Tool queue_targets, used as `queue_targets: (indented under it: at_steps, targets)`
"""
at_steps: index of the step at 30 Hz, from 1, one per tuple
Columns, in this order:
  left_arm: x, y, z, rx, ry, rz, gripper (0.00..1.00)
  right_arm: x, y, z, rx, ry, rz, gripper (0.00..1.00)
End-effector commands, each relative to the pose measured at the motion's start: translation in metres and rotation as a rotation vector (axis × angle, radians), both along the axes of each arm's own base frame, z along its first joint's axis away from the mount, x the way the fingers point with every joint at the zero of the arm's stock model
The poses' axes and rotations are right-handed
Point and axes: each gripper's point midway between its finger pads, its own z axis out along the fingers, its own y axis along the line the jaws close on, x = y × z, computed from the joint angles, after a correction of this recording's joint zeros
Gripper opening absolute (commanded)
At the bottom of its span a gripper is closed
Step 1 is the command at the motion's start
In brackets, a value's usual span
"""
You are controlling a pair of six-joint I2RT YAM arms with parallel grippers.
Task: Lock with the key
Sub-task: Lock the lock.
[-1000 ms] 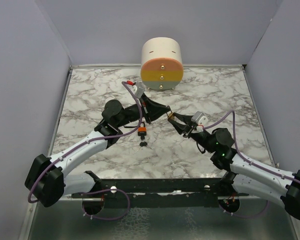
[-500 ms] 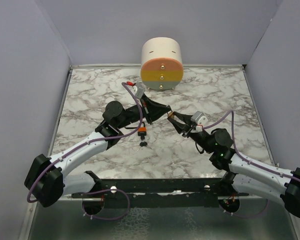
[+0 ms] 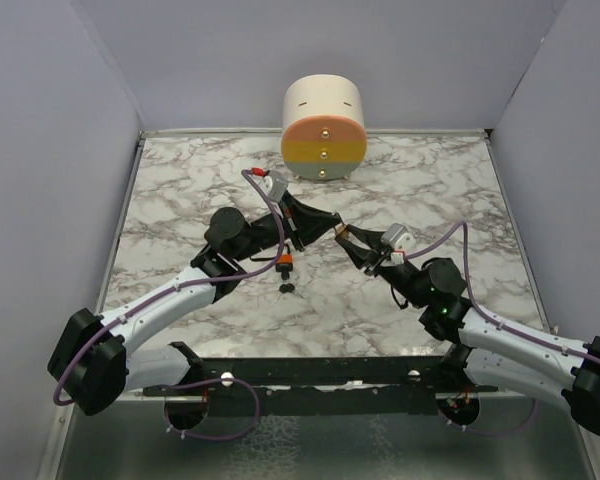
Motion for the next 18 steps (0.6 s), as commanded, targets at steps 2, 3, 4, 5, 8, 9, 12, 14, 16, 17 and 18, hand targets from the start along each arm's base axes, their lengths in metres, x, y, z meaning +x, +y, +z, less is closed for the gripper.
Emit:
queue_targets:
  at_steps: [2, 3, 4, 5, 8, 9, 12, 14, 16, 17, 18]
  targets:
    - [-0.027, -0.013, -0.043, 0.091, 0.100, -0.122, 0.00, -0.010, -0.008, 0.081, 0.186, -0.136, 0.007, 0.01]
    - [-0.028, -0.013, -0.048, 0.099, 0.103, -0.124, 0.00, -0.011, -0.008, 0.085, 0.191, -0.141, 0.012, 0.01]
    - [-0.028, -0.013, -0.052, 0.106, 0.106, -0.125, 0.00, -0.012, -0.007, 0.088, 0.192, -0.144, 0.016, 0.01]
    - [-0.028, -0.013, -0.056, 0.114, 0.108, -0.124, 0.00, -0.013, -0.007, 0.092, 0.196, -0.148, 0.020, 0.01]
    - [-0.027, -0.011, -0.068, 0.141, 0.116, -0.109, 0.00, -0.015, -0.008, 0.101, 0.201, -0.160, 0.028, 0.01]
    - [-0.027, -0.011, -0.071, 0.147, 0.118, -0.107, 0.00, -0.017, -0.008, 0.104, 0.204, -0.165, 0.030, 0.01]
    - [-0.027, -0.011, -0.076, 0.156, 0.123, -0.105, 0.00, -0.017, -0.011, 0.110, 0.212, -0.173, 0.023, 0.01]
    - [-0.029, -0.013, -0.079, 0.160, 0.127, -0.108, 0.00, -0.016, -0.012, 0.112, 0.216, -0.177, 0.014, 0.01]
    - [-0.031, -0.015, -0.082, 0.168, 0.129, -0.114, 0.00, -0.016, -0.013, 0.115, 0.227, -0.186, 0.005, 0.01]
    - [-0.032, -0.016, -0.084, 0.171, 0.130, -0.116, 0.00, -0.015, -0.013, 0.117, 0.231, -0.190, 0.002, 0.01]
    - [-0.034, -0.018, -0.086, 0.177, 0.133, -0.119, 0.00, -0.016, -0.013, 0.119, 0.236, -0.196, 0.001, 0.01]
